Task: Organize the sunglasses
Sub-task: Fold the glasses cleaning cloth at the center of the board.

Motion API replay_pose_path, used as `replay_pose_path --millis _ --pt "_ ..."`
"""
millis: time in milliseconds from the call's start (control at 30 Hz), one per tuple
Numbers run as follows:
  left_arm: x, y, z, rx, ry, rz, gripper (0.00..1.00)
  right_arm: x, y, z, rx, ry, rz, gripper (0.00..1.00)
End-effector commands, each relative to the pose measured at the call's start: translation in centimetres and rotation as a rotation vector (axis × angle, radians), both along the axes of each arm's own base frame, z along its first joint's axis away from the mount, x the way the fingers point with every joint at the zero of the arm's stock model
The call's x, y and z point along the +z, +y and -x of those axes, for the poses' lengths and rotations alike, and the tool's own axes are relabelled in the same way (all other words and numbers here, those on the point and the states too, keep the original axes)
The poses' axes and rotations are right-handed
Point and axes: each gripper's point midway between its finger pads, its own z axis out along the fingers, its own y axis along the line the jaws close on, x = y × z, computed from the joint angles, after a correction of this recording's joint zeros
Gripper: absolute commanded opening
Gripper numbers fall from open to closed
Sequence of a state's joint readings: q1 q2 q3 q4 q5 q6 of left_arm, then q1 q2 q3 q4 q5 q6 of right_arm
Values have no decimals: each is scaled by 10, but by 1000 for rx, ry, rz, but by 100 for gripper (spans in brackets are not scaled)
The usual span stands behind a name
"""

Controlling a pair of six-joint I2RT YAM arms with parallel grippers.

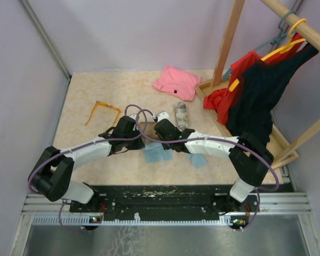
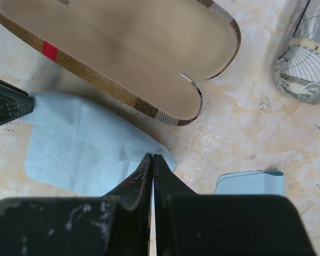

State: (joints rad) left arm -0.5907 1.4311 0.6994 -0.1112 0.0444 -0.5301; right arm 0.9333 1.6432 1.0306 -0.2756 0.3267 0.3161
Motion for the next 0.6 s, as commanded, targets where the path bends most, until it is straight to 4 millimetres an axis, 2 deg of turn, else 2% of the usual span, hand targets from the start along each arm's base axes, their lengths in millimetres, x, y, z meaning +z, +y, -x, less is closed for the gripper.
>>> replay_pose_path --millis 0,167,567 --pt "7 -6 -3 -30 -19 34 1 1 6 3 26 -6 -44 0" --pt "6 -8 6 -48 -1 59 1 -6 0 11 39 19 -38 0" --pt "6 -7 16 -51 21 80 1 -2 -12 21 58 27 -14 0"
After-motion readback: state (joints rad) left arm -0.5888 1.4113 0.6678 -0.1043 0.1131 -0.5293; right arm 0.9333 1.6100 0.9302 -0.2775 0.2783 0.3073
